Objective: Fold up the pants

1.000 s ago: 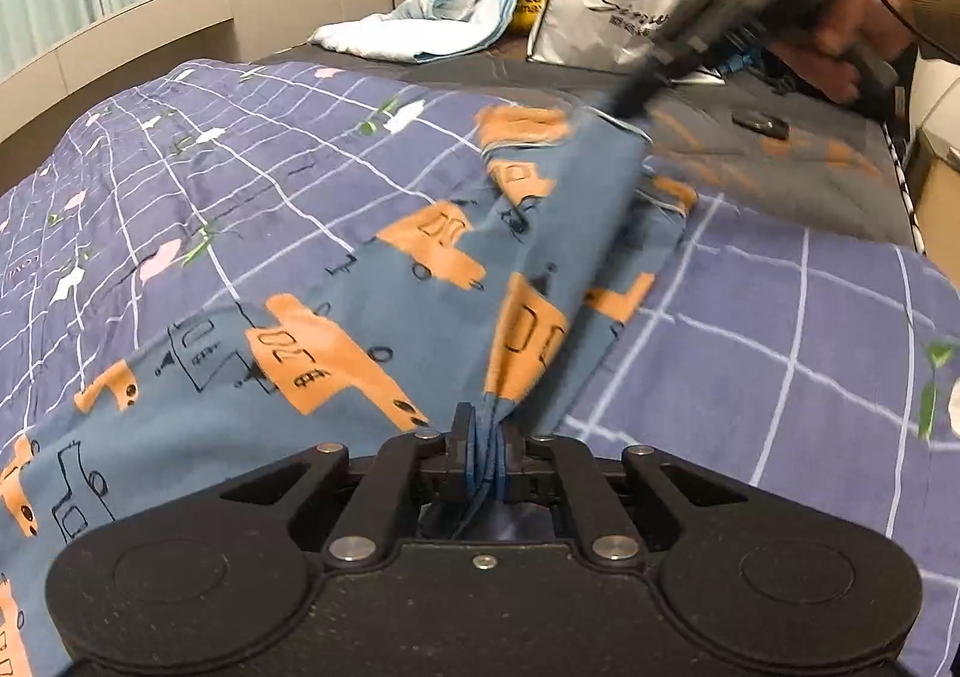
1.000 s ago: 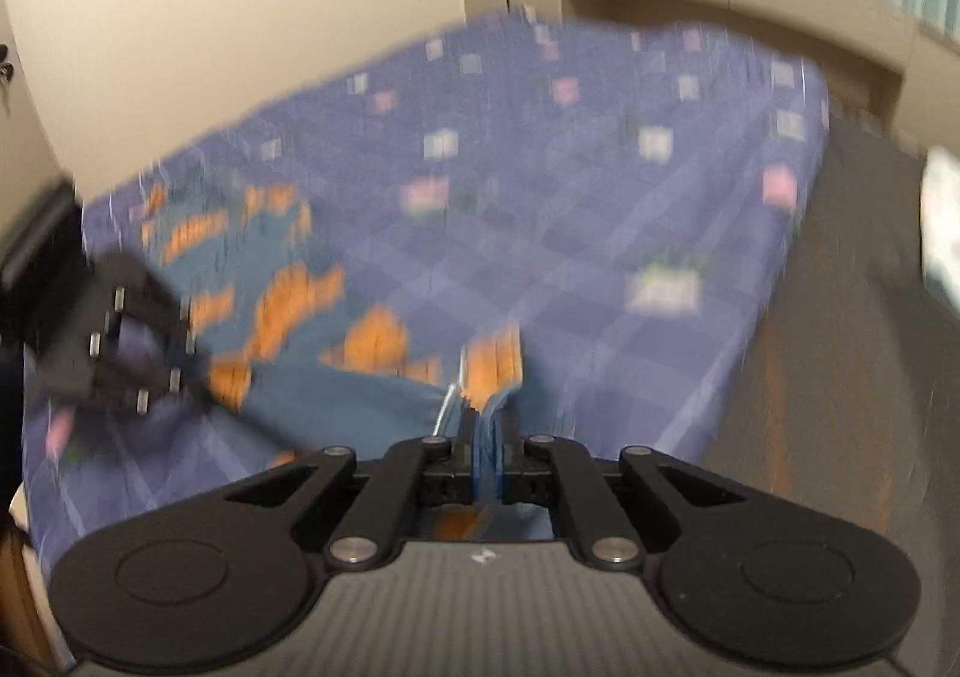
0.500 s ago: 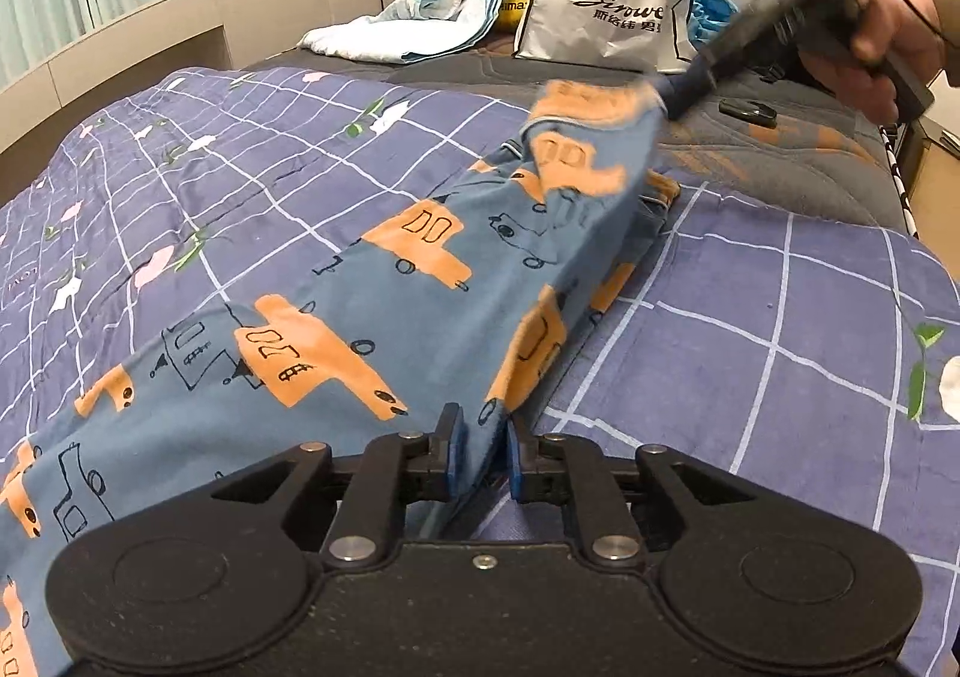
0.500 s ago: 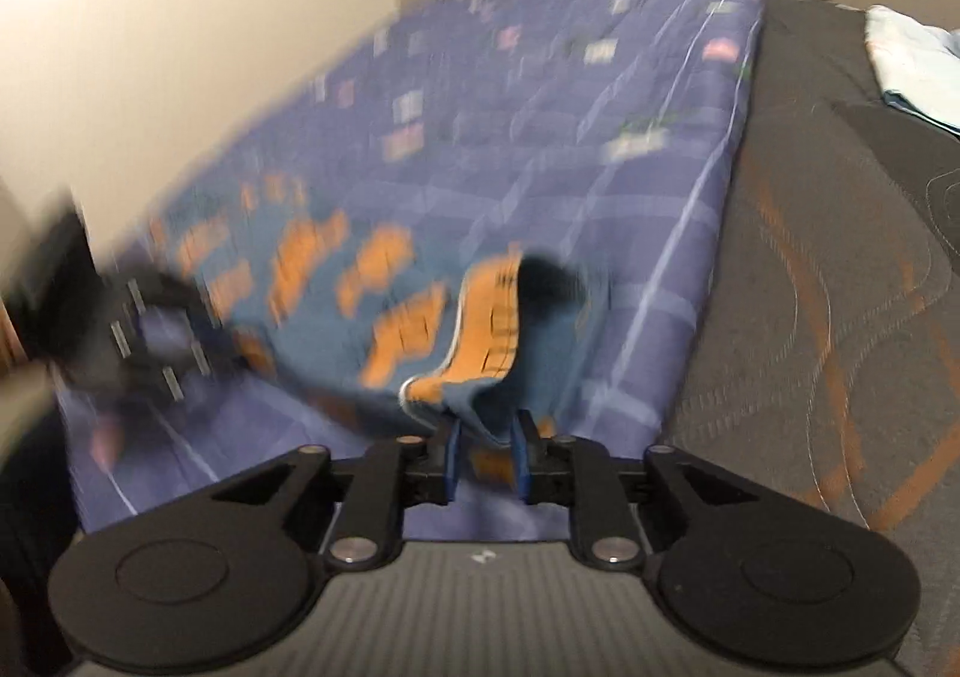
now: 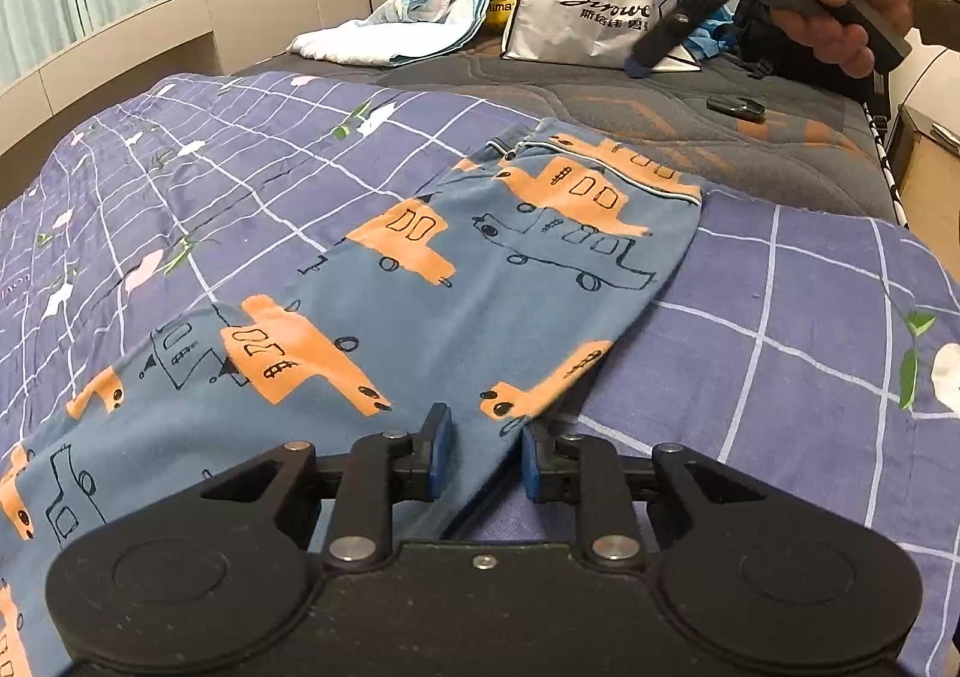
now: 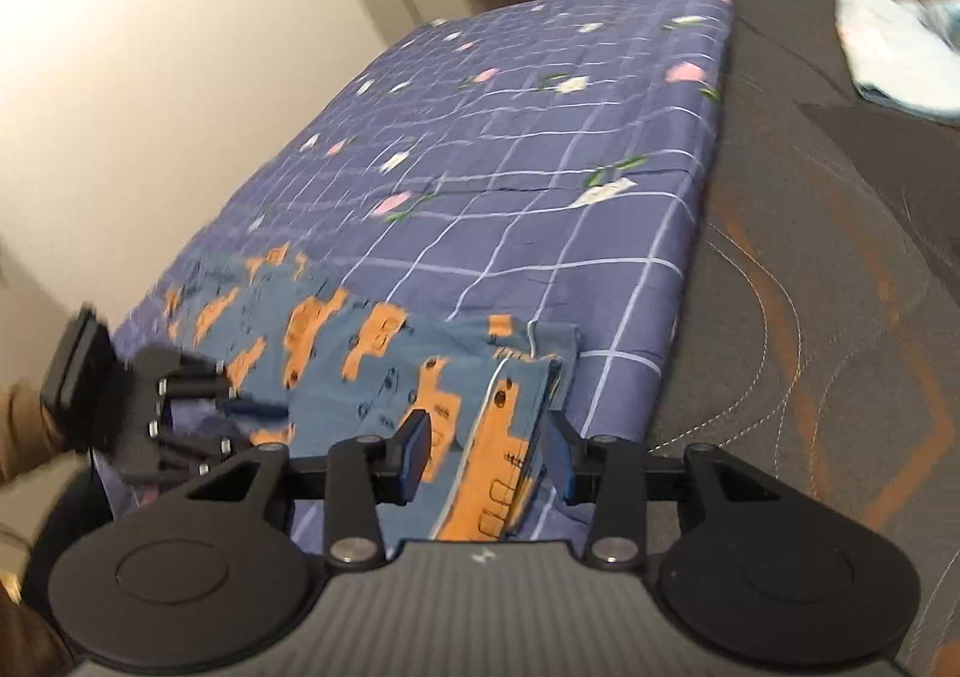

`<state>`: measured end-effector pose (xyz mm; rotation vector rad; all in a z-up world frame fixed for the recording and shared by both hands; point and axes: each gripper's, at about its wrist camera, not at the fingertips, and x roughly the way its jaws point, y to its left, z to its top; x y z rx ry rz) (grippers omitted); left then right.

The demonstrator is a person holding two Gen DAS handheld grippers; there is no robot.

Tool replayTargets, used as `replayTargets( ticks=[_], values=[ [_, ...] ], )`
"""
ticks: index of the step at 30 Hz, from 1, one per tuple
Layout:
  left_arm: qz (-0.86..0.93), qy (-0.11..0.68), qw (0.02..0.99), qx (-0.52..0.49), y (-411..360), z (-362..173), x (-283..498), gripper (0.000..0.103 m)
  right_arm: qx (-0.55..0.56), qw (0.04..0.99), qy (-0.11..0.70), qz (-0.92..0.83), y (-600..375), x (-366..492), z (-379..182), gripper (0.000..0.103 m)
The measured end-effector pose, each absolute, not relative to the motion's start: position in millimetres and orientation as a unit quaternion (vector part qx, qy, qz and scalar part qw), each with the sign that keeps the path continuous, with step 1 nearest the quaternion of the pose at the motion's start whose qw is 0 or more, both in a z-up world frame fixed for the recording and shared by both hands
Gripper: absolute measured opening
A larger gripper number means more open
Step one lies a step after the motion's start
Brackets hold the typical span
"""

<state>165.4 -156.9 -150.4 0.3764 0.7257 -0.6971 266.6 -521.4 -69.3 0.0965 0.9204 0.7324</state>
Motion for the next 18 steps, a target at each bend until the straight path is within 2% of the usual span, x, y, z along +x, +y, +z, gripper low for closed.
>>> replayTargets(
  ticks=[5, 12, 15, 18],
  values=[
    [-0.328, 0.349, 0.859, 0.18, -158, -149, 165, 0.026, 0.054, 0.832, 0.443, 0.329, -496, 290, -91, 0.047],
    [-0.327, 0.351, 0.859, 0.18, -159, -149, 168, 0.029, 0.075, 0.826, 0.46, 0.317, -487, 314, -119, 0.035],
    [-0.327, 0.351, 0.859, 0.177, -159, -151, 168, 0.03, 0.063, 0.824, 0.453, 0.333, -482, 311, -120, 0.003],
    [-0.326, 0.349, 0.86, 0.178, -159, -148, 168, 0.031, 0.06, 0.843, 0.419, 0.331, -478, 310, -109, 0.003]
  ],
)
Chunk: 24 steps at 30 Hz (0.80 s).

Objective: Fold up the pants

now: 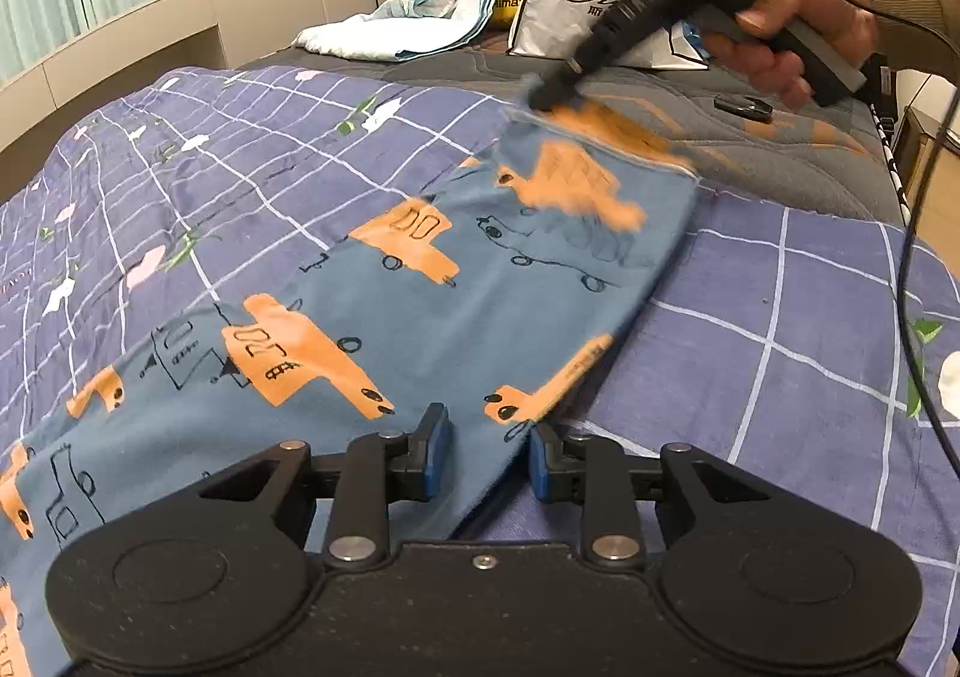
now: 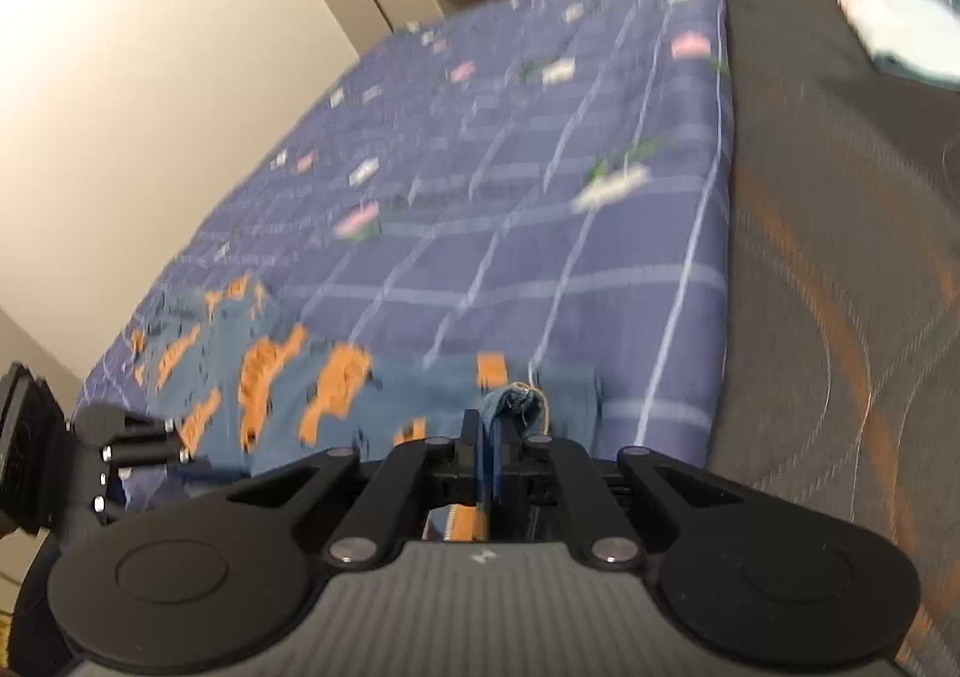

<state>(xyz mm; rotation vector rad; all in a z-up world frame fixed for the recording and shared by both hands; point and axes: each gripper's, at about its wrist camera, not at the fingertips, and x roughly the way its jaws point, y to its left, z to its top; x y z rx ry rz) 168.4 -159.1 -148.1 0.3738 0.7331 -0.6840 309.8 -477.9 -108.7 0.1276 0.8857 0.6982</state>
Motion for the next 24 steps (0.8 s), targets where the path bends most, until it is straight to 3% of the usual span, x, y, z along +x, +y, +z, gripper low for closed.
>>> replayTargets(
  ticks=[4, 8, 11, 12, 13, 22, 23, 24],
  values=[
    [-0.32, 0.349, 0.862, 0.181, -159, -148, 170, 0.038, 0.085, 0.864, 0.384, 0.314, -486, 321, -91, 0.002],
    [-0.313, 0.35, 0.864, 0.183, -160, -149, 170, 0.042, 0.048, 0.846, 0.453, 0.277, -481, 331, -124, 0.008],
    [-0.312, 0.339, 0.868, 0.184, -157, -141, 164, 0.043, 0.114, 0.847, 0.45, 0.261, -500, 323, -128, 0.036],
    [-0.314, 0.334, 0.87, 0.182, -154, -138, 162, 0.043, 0.139, 0.853, 0.431, 0.26, -509, 314, -122, 0.052],
    [-0.319, 0.325, 0.873, 0.176, -150, -133, 159, 0.043, 0.156, 0.856, 0.417, 0.263, -516, 305, -117, 0.055],
    [-0.307, 0.342, 0.874, 0.159, -146, -138, 167, 0.046, 0.172, 0.82, 0.476, 0.266, -520, 260, -157, 0.052],
    [-0.308, 0.346, 0.872, 0.162, -147, -139, 168, 0.046, 0.179, 0.817, 0.478, 0.269, -517, 257, -161, 0.049],
    [-0.308, 0.35, 0.869, 0.165, -149, -141, 168, 0.046, 0.182, 0.815, 0.477, 0.274, -515, 255, -164, 0.036]
  ],
)
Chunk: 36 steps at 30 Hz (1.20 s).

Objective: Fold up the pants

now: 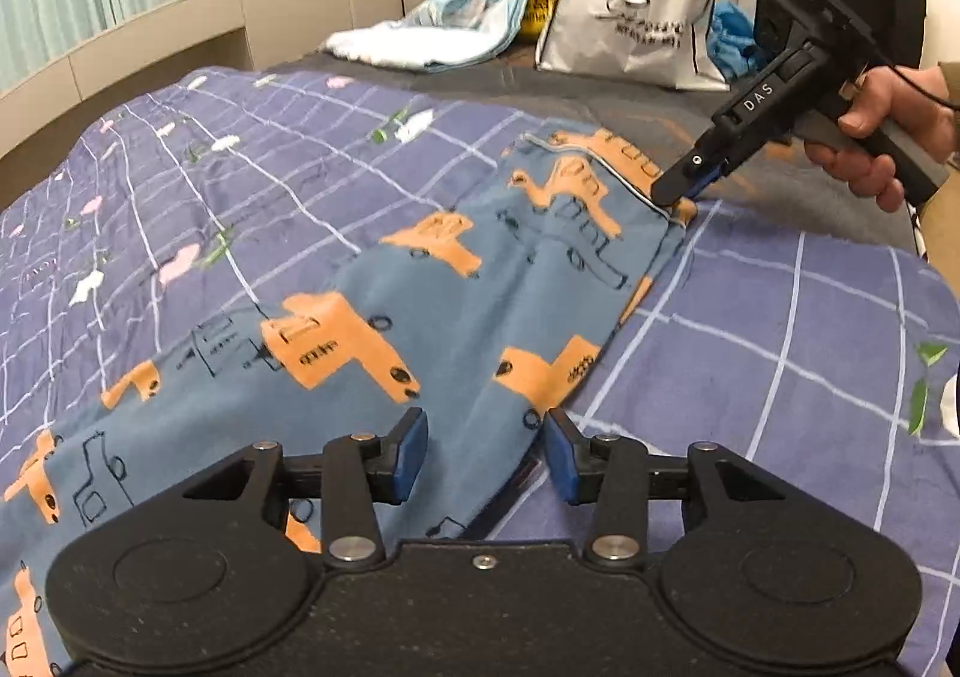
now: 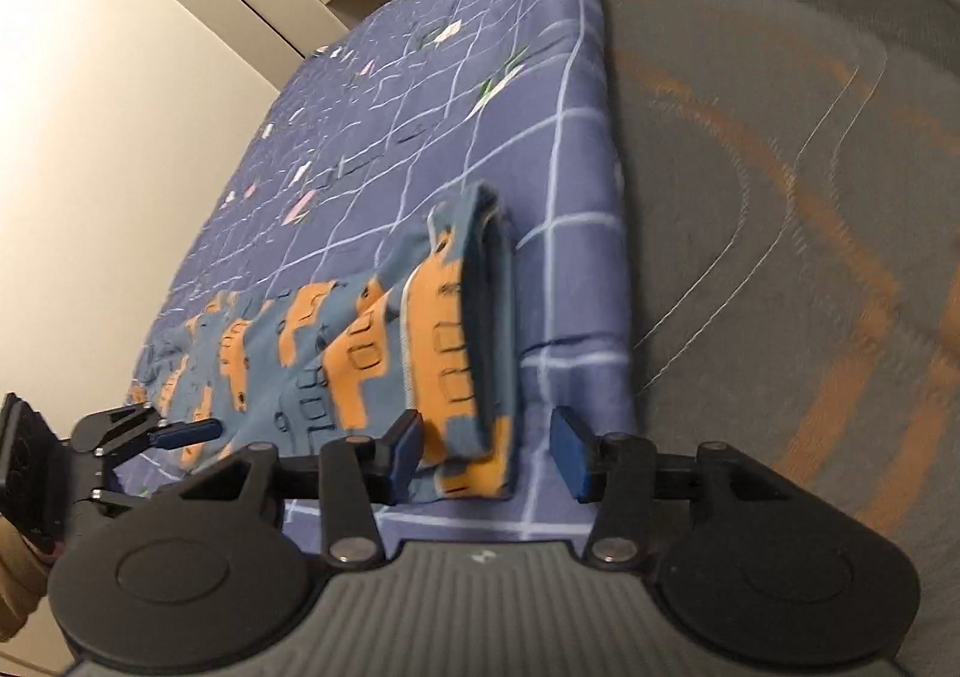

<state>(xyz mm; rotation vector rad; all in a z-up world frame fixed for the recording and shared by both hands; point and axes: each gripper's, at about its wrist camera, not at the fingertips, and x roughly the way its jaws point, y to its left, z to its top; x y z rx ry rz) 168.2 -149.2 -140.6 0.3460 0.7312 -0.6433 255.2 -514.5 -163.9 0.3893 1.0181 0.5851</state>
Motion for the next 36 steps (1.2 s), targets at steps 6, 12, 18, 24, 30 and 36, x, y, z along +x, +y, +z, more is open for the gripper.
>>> replayTargets(
  ticks=[6, 12, 18, 24, 30, 36],
  values=[
    [-0.314, 0.343, 0.87, 0.162, -151, -138, 164, 0.053, 0.195, 0.828, 0.44, 0.288, -519, 244, -150, 0.013],
    [-0.314, 0.357, 0.864, 0.164, -156, -148, 166, 0.062, 0.194, 0.814, 0.484, 0.257, -533, 237, -168, 0.007],
    [-0.319, 0.318, 0.879, 0.156, -152, -123, 165, 0.057, 0.25, 0.813, 0.459, 0.255, -541, 229, -171, 0.057],
    [-0.292, 0.372, 0.869, 0.148, -152, -147, 193, 0.056, 0.267, 0.811, 0.46, 0.244, -538, 243, -184, 0.042],
    [-0.297, 0.356, 0.881, 0.099, -149, -133, 196, 0.054, 0.272, 0.812, 0.449, 0.255, -532, 238, -187, 0.014],
    [-0.313, 0.338, 0.887, 0.03, -161, -116, 222, 0.055, 0.273, 0.816, 0.445, 0.248, -531, 235, -189, 0.014]
  ],
)
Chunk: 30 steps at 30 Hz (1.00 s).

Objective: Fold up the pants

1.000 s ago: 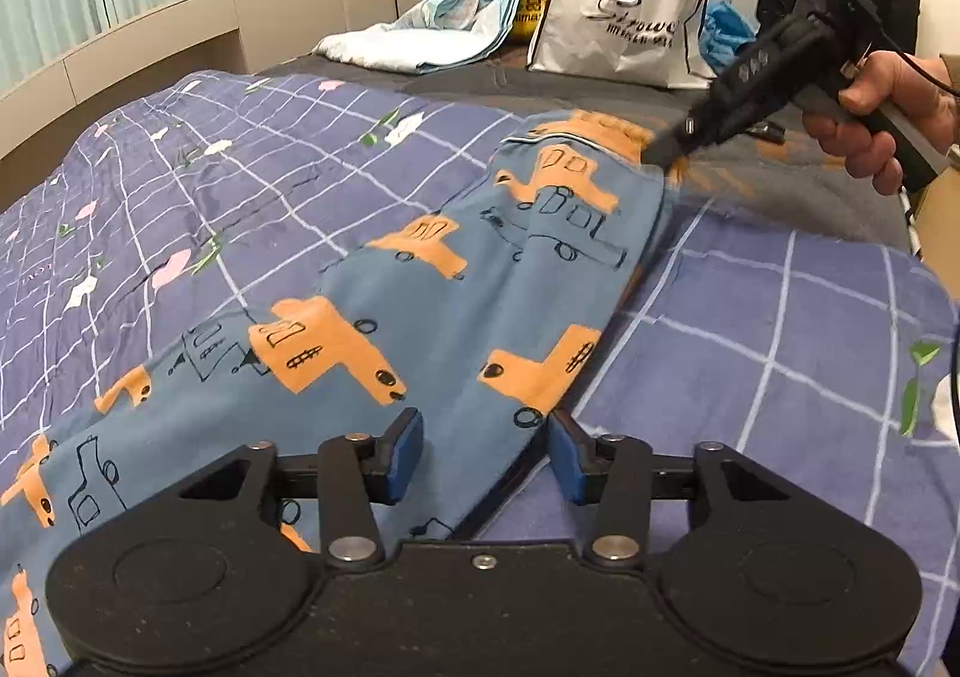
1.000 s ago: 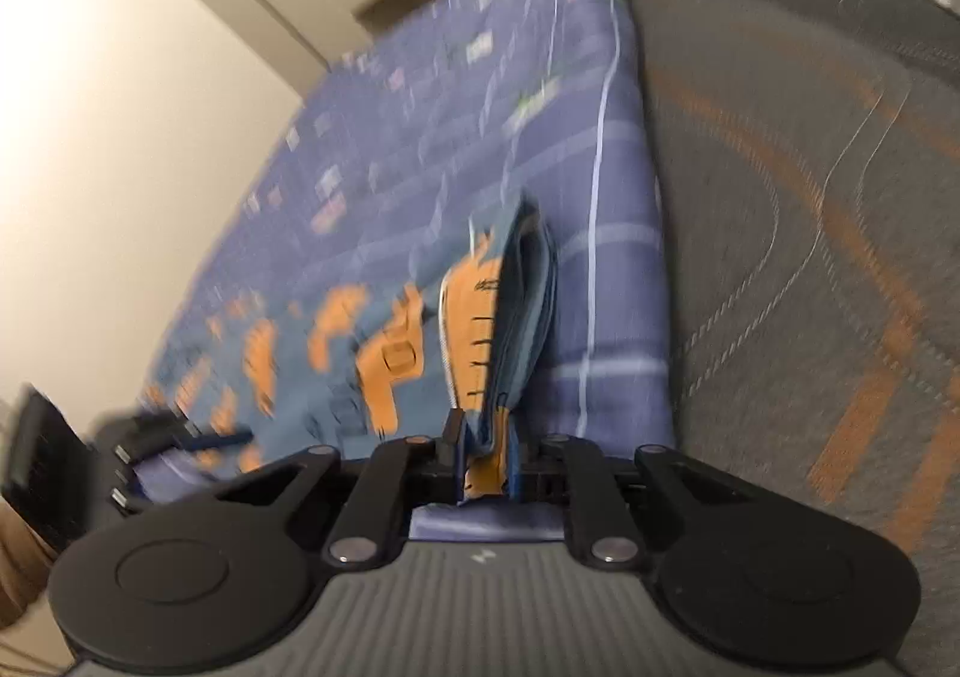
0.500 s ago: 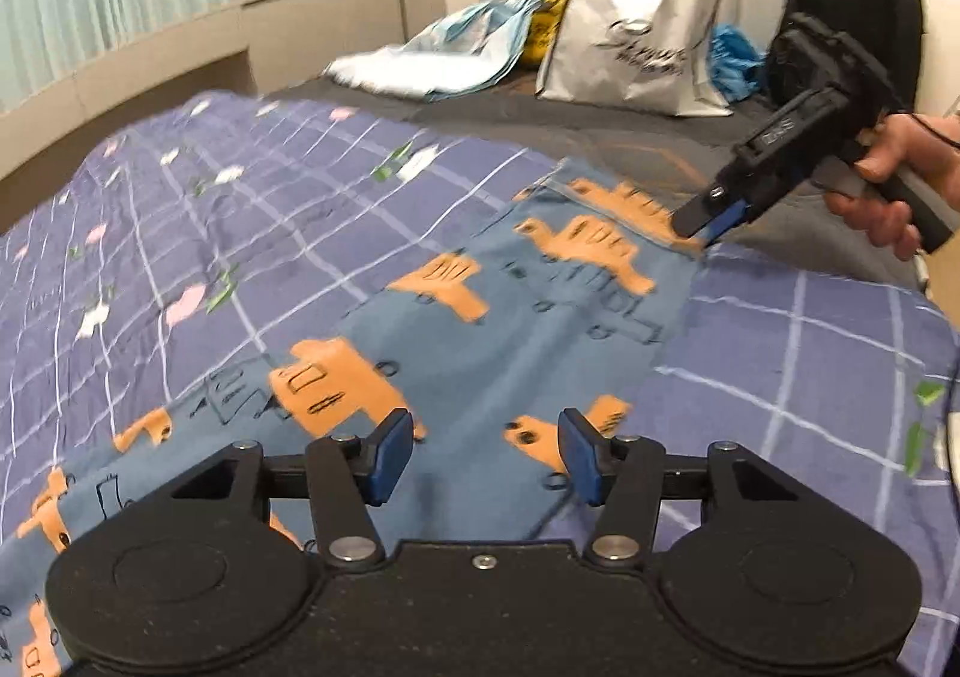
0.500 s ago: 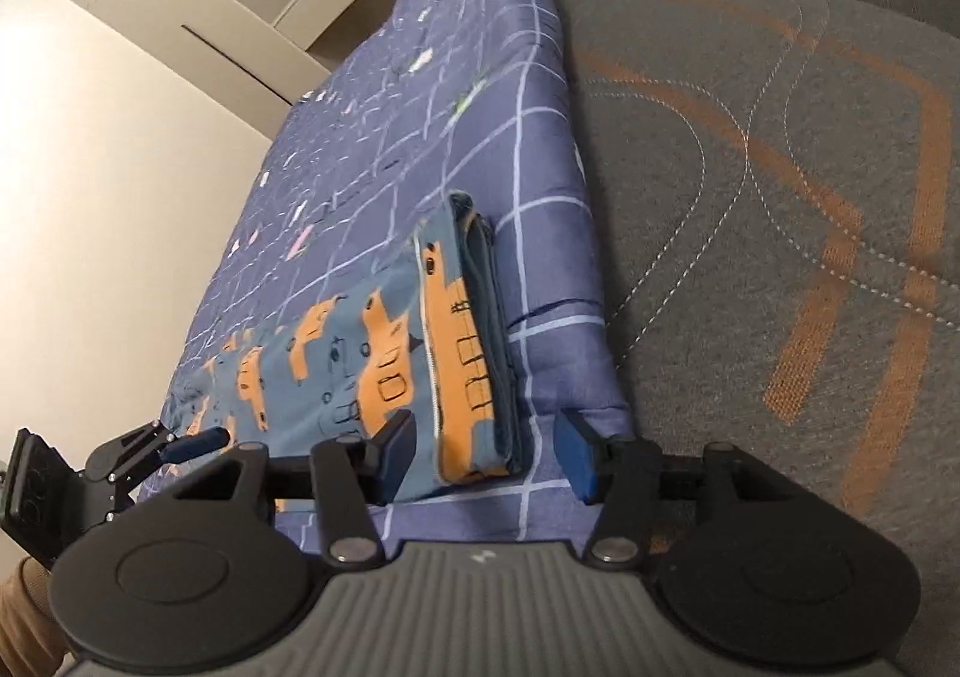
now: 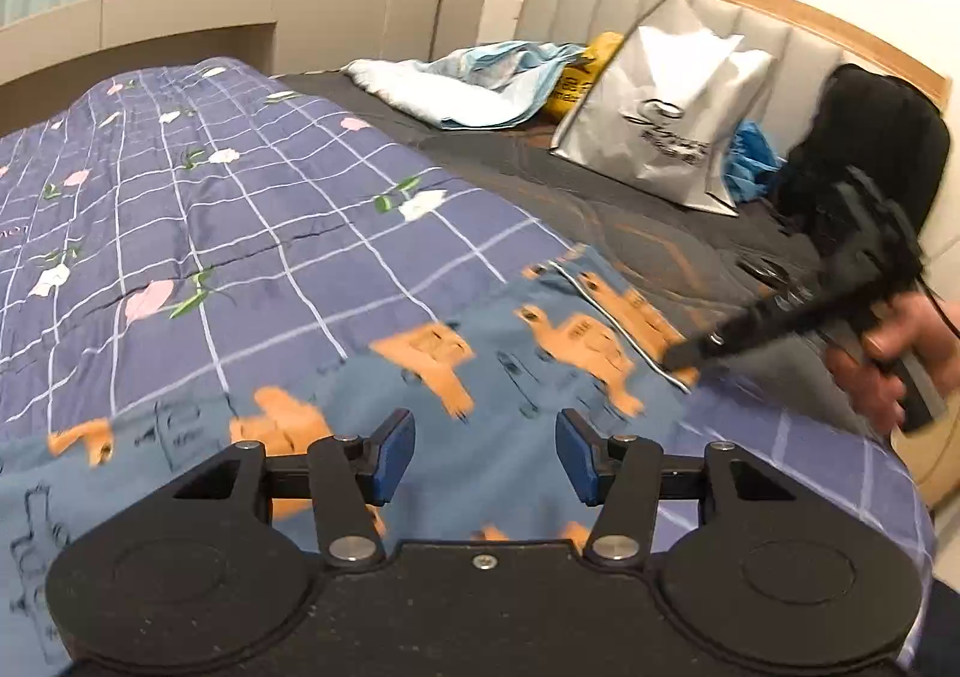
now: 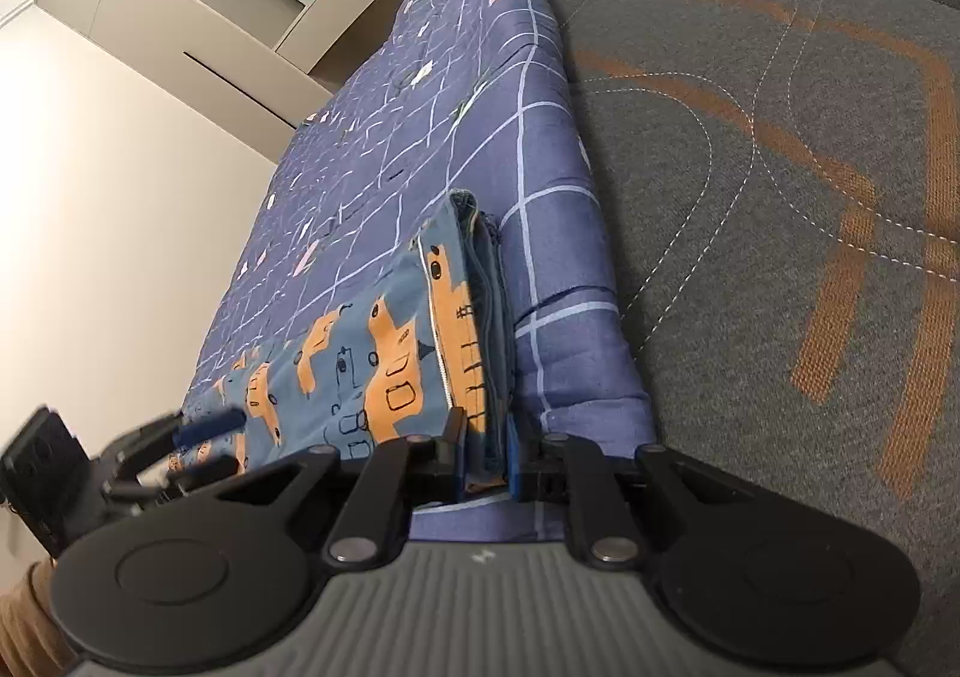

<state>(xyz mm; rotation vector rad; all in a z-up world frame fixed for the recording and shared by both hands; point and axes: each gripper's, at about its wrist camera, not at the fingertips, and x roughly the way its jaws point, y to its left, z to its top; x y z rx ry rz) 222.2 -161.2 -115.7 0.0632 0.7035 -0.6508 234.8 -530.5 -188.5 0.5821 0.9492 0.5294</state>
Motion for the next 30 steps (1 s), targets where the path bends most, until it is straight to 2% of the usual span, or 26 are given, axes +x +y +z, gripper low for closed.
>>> replayTargets(
  ticks=[1, 4, 6, 7, 8, 11, 13, 16, 17, 18, 20, 21, 23, 25, 27, 29, 30],
  values=[
    [-0.305, 0.348, 0.885, 0.039, -165, -121, 234, 0.055, 0.273, 0.816, 0.445, 0.247, -531, 234, -188, 0.014],
    [-0.266, 0.388, 0.878, 0.087, -165, -149, 272, 0.043, 0.272, 0.816, 0.447, 0.245, -530, 235, -188, 0.014],
    [-0.275, 0.388, 0.877, 0.066, -155, -145, 287, 0.039, 0.275, 0.815, 0.449, 0.244, -531, 235, -187, 0.014],
    [-0.266, 0.38, 0.884, 0.065, -151, -140, 290, 0.027, 0.272, 0.815, 0.45, 0.243, -530, 236, -187, 0.014],
    [-0.256, 0.364, 0.893, 0.071, -147, -132, 291, 0.029, 0.269, 0.816, 0.451, 0.243, -530, 235, -185, 0.014],
    [-0.258, 0.339, 0.903, 0.053, -120, -110, 287, 0.051, 0.261, 0.816, 0.453, 0.246, -529, 235, -185, 0.014],
    [-0.307, 0.369, 0.877, 0.018, -95, -108, 283, 0.055, 0.263, 0.814, 0.453, 0.249, -530, 236, -185, 0.014],
    [-0.337, 0.414, 0.845, 0.033, -82, -124, 279, 0.054, 0.265, 0.813, 0.454, 0.252, -530, 237, -187, 0.015],
    [-0.319, 0.415, 0.85, 0.066, -81, -131, 280, 0.047, 0.266, 0.812, 0.454, 0.251, -530, 237, -188, 0.016],
    [-0.293, 0.41, 0.858, 0.098, -82, -137, 282, 0.046, 0.268, 0.812, 0.454, 0.25, -530, 237, -189, 0.016],
    [-0.279, 0.403, 0.869, 0.072, -75, -134, 290, 0.047, 0.274, 0.811, 0.454, 0.245, -531, 237, -190, 0.016],
    [-0.262, 0.389, 0.881, 0.069, -72, -127, 290, 0.047, 0.276, 0.812, 0.455, 0.242, -531, 236, -188, 0.02],
    [-0.238, 0.355, 0.9, 0.09, -66, -111, 283, 0.06, 0.259, 0.821, 0.45, 0.237, -533, 232, -177, 0.023],
    [-0.254, 0.349, 0.898, 0.084, -51, -99, 268, 0.065, 0.234, 0.838, 0.438, 0.228, -540, 229, -158, 0.03],
    [-0.272, 0.351, 0.892, 0.085, -42, -98, 249, 0.066, 0.189, 0.853, 0.427, 0.231, -535, 233, -133, 0.035],
    [-0.278, 0.361, 0.885, 0.1, -36, -107, 223, 0.066, 0.146, 0.859, 0.415, 0.261, -509, 245, -107, 0.044],
    [-0.276, 0.369, 0.881, 0.108, -36, -112, 212, 0.066, 0.129, 0.856, 0.409, 0.288, -488, 254, -94, 0.052]
  ],
)
